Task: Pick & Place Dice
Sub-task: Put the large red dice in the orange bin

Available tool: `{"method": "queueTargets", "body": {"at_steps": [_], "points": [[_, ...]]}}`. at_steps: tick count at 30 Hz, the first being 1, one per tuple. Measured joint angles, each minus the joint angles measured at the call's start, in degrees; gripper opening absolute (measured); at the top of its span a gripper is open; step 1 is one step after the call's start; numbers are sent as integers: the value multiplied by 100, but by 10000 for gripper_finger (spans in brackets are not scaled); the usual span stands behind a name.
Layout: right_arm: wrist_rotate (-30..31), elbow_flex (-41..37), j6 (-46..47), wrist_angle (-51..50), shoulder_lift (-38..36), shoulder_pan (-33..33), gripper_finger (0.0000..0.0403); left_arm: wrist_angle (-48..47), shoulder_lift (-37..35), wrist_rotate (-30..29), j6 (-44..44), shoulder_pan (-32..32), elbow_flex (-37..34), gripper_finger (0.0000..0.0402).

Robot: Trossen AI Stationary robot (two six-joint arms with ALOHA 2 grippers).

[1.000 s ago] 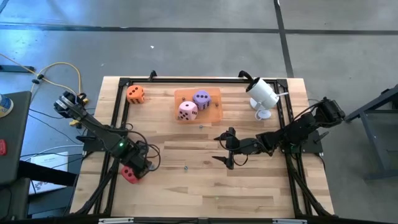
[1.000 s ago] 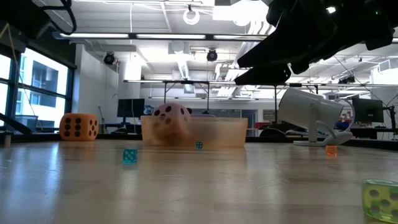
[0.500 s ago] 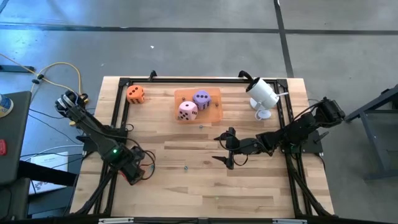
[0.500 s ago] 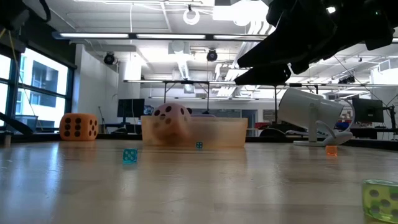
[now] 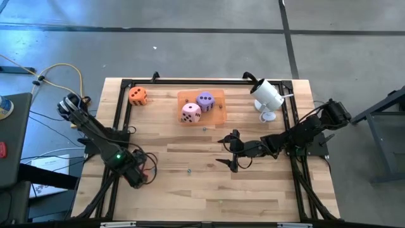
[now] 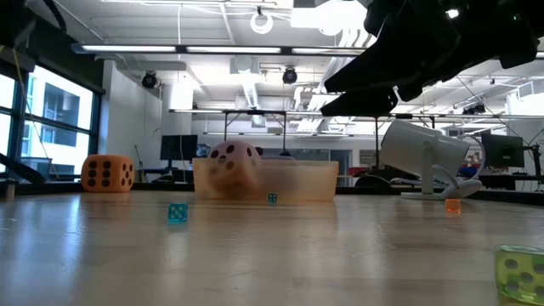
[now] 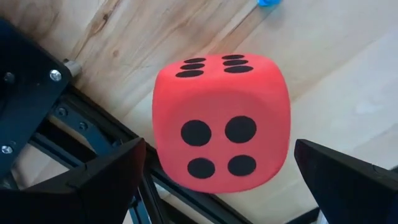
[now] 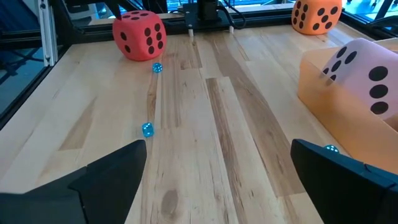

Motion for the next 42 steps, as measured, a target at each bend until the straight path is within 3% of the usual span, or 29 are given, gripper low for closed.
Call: {"method": "queueTargets", "body": {"at_steps": [5, 18, 42], "points": [[-1, 0, 1, -4, 0, -1, 393, 91, 281, 219, 339, -40, 0, 400], [0, 0, 0, -8, 0, 1, 393, 124, 701, 22, 337, -70, 13, 400], [-2, 2, -105, -10, 0, -38, 393, 106, 985, -873, 366, -455, -19, 400]]}}
